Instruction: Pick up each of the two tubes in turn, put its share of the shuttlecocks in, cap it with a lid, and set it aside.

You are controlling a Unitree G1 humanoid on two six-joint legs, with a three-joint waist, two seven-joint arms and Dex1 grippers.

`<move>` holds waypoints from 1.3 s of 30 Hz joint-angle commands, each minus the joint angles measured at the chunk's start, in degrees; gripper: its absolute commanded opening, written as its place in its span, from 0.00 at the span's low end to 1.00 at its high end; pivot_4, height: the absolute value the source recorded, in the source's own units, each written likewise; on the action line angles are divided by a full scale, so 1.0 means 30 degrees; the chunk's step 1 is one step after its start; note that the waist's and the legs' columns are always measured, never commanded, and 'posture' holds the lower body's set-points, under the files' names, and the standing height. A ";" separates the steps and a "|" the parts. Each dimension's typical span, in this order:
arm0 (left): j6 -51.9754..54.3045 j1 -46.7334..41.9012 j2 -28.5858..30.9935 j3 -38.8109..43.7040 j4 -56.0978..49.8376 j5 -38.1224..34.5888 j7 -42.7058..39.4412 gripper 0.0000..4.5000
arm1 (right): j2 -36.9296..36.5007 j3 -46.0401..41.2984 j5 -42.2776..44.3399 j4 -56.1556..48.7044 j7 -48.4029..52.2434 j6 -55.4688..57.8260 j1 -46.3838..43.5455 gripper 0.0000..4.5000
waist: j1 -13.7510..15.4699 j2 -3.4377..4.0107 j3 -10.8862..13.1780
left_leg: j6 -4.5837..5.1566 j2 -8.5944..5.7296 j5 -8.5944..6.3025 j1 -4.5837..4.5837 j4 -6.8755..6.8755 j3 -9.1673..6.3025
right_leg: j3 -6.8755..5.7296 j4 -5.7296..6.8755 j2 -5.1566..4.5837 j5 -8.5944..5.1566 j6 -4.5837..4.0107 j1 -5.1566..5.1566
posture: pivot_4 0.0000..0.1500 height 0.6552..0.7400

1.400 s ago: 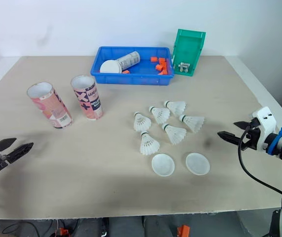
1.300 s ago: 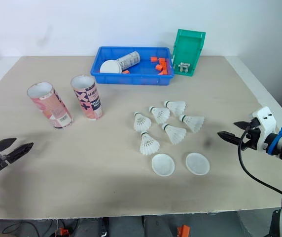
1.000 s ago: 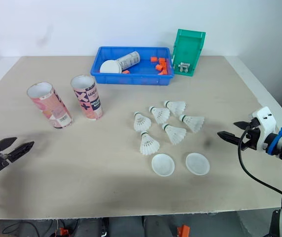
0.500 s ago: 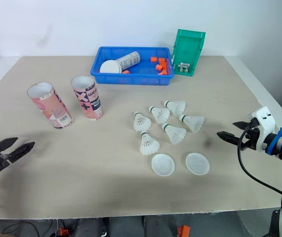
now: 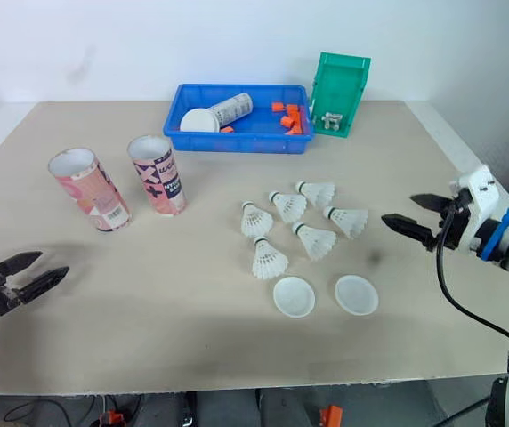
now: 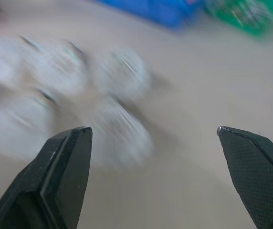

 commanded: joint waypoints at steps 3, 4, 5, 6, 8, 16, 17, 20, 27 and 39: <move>-0.2543 -0.2651 0.0063 -0.0515 0.1777 0.0669 -0.0121 0.98 | 0.1321 0.1936 0.1729 -0.7697 -0.0599 0.2143 0.0119 1.00 | 0.0023 -0.0035 -0.0025 | -0.0001 0.0005 0.0005 0.0002 0.0000 -0.0041 | -0.0032 0.0003 0.0012 0.0003 -0.0006 0.0015 | 1.00 0.57; -0.2769 -0.3093 -0.0006 -0.0723 0.2094 0.0705 -0.0213 0.98 | 0.1732 0.2319 0.1820 -0.8426 -0.0969 0.2468 0.0015 1.00 | 0.0024 -0.0043 -0.0029 | -0.0003 0.0005 0.0006 0.0000 0.0002 -0.0060 | -0.0046 0.0001 0.0013 0.0002 -0.0010 0.0030 | 1.00 0.57; -0.3034 -0.3593 -0.0109 -0.0993 0.2432 0.0781 -0.0330 0.98 | 0.2178 0.2881 0.1699 -0.9106 -0.1339 0.2624 -0.0161 1.00 | 0.0029 -0.0043 -0.0029 | -0.0004 0.0005 0.0006 -0.0012 0.0012 -0.0064 | -0.0050 0.0000 0.0013 0.0001 -0.0011 0.0031 | 1.00 0.57; -0.3301 -0.4051 -0.0191 -0.1277 0.2811 0.0893 -0.0415 0.98 | 0.2586 0.3438 0.1456 -0.9652 -0.1709 0.2656 -0.0322 1.00 | 0.0032 -0.0042 -0.0028 | -0.0004 0.0002 0.0006 -0.0018 0.0013 -0.0063 | -0.0049 -0.0006 0.0006 0.0001 -0.0008 0.0033 | 1.00 0.57; -0.3818 -0.4877 -0.0351 -0.1865 0.3689 0.1224 -0.0627 0.98 | 0.3463 0.4217 0.1395 -1.0461 -0.2446 0.2975 -0.0603 1.00 | 0.0044 -0.0044 -0.0029 | -0.0004 -0.0001 0.0006 -0.0030 0.0018 -0.0064 | -0.0055 -0.0011 0.0001 -0.0002 -0.0006 0.0034 | 1.00 0.57; -0.6657 -0.9084 -0.1014 -0.3528 0.9053 0.2957 -0.0459 0.98 | 0.6223 0.5704 0.1647 -1.2921 -0.4919 0.3720 -0.0243 1.00 | 0.0179 -0.0056 -0.0036 | -0.0007 0.0006 0.0011 -0.0069 0.0016 -0.0176 | -0.0164 -0.0001 0.0024 0.0004 -0.0006 0.0038 | 1.00 0.57; -0.6925 -0.9495 -0.1055 -0.3602 0.9638 0.3085 -0.0444 0.98 | 0.6405 0.5750 0.1770 -1.3250 -0.5087 0.3873 -0.0163 1.00 | 0.0225 -0.0056 -0.0036 | -0.0009 0.0007 0.0011 -0.0075 0.0016 -0.0184 | -0.0171 0.0000 0.0025 0.0006 -0.0004 0.0037 | 1.00 0.57; -0.7632 -1.0867 -0.1366 -0.3876 1.1474 0.3427 -0.0272 0.98 | 0.6847 0.5996 0.2104 -1.4065 -0.5461 0.4259 0.0046 1.00 | 0.0273 -0.0063 -0.0040 | -0.0009 0.0007 0.0011 -0.0084 0.0016 -0.0188 | -0.0175 -0.0001 0.0025 0.0025 0.0035 0.0038 | 1.00 0.57; -0.8618 -1.4029 -0.2519 -0.4494 1.5221 0.4110 -0.0240 0.98 | 0.7030 0.5913 0.2596 -1.5129 -0.5981 0.4783 0.0317 1.00 | 0.0647 -0.0073 -0.0046 | -0.0009 0.0006 0.0012 -0.0101 0.0035 -0.0221 | -0.0199 0.0000 0.0032 0.0024 0.0040 0.0050 | 1.00 0.57; -0.9622 -1.6431 -0.3476 -0.5041 1.8757 0.5624 0.1149 0.98 | 0.7122 0.5783 0.2835 -1.6228 -0.7086 0.5037 0.1004 1.00 | 0.0646 -0.0080 -0.0050 | -0.0011 0.0004 0.0013 -0.0128 0.0044 -0.0357 | -0.0210 -0.0001 0.0095 0.0019 0.0044 0.0096 | 1.00 0.57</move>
